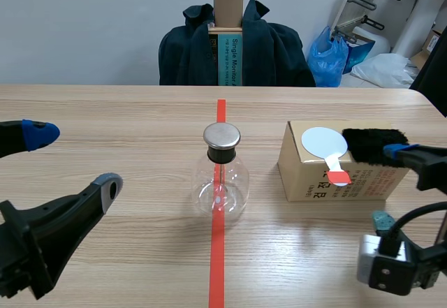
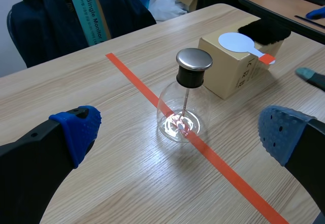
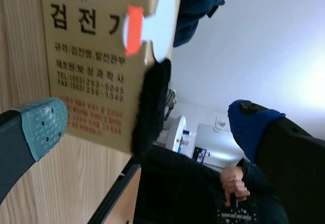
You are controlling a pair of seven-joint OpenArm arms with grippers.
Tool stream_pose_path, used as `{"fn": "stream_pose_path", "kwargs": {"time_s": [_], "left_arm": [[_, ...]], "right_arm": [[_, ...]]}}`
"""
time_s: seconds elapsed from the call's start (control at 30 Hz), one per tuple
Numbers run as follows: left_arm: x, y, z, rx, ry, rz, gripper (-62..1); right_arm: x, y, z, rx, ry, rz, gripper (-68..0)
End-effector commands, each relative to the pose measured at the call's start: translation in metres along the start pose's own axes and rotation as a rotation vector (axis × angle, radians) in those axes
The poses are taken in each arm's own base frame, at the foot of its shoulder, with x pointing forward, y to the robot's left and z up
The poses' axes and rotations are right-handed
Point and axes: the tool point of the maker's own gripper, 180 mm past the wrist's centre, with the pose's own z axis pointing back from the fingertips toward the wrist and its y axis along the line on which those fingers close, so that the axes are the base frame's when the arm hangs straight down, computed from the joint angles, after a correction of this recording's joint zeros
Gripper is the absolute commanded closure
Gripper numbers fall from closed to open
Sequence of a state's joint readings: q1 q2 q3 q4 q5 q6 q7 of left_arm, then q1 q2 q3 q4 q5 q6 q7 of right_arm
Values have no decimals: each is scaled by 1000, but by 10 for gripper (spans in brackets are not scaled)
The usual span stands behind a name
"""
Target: Do the electroscope experiment.
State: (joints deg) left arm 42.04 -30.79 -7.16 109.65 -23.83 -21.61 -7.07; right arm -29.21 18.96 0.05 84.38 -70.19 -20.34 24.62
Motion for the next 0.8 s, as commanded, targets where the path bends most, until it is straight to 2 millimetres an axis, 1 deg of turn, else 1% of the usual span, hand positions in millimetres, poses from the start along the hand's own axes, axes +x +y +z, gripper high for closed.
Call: {"fn": "stream_pose_path", "kwargs": {"time_s": [0.0, 0.17, 0.33, 0.47, 0.57, 0.77], "left_arm": [[8, -3, -1, -7, -31, 7, -623], [8, -3, -1, -7, -31, 7, -623], [7, -3, -2, -7, -30, 7, -623], [7, -3, -2, -7, -28, 7, -623], [7, -3, -2, -7, -28, 7, -623], [7, -3, -2, -7, -28, 7, -623]], "right_arm": [[-8, -17, -8, -55, 19, 12, -679], [0, -7, -26, -52, 32, -21, -679], [7, 2, -38, -33, 85, -32, -679], [19, 1, -46, -39, 73, -37, -679], [23, 0, -49, -43, 76, -41, -679], [19, -6, -54, -57, 106, -36, -679]]}}
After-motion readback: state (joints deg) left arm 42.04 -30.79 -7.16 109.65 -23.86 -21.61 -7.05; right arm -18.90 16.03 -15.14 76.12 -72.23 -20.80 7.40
